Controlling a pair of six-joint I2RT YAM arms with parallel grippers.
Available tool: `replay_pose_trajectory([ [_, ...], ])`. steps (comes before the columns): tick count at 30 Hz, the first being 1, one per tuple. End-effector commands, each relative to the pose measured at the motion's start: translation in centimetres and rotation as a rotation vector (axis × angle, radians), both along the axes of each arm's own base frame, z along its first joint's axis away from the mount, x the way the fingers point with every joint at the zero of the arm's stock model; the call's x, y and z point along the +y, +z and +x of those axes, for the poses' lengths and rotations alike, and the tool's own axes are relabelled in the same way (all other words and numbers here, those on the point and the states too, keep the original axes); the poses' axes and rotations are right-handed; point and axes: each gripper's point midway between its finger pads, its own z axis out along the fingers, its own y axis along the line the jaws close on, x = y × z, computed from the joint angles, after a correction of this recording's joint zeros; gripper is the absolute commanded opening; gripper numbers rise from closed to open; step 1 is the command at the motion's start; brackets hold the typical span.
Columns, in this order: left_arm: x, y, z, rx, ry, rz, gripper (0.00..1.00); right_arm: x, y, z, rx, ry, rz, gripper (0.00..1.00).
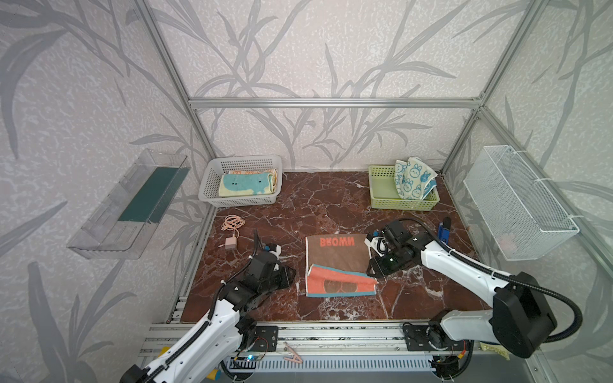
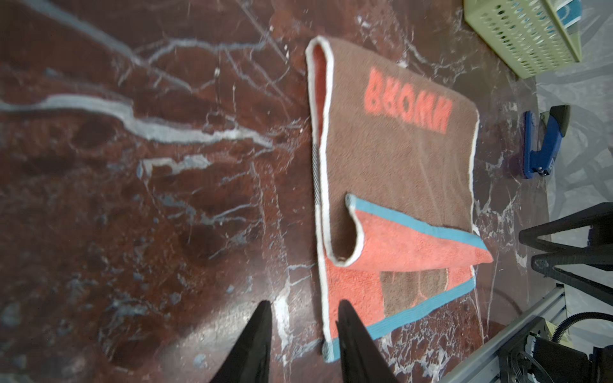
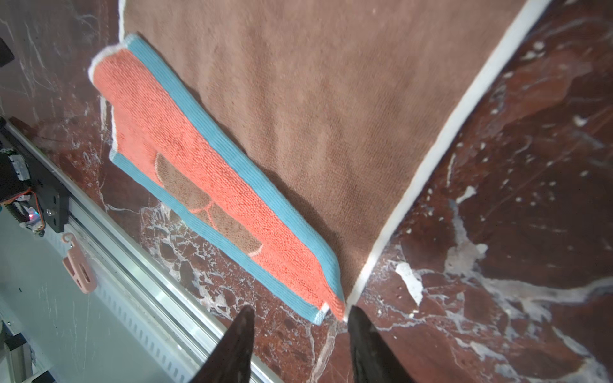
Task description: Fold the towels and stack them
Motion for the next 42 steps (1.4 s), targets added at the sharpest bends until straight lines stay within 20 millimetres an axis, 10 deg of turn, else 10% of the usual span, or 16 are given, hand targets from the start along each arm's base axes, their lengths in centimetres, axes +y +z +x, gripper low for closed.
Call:
replay_pose_trajectory([
  [1, -0.9, 0.9, 2.1, -0.018, -0.025, 0.034, 0.33, 0.1, -0.8, 0.5, 0.025, -0.009, -0.02, 0.47],
  [16, -9.9, -3.9, 6.7, 0.186, -0.301, 0.204, 0.45, 1.1, -4.6, 2.7, 0.063, -0.032, -0.113, 0.42],
  [42, -8.0, -3.8, -6.5, 0.178, -0.371, 0.296, 0.47, 0.6, -2.2, -6.6, 0.116, 0.026, -0.069, 0.42],
])
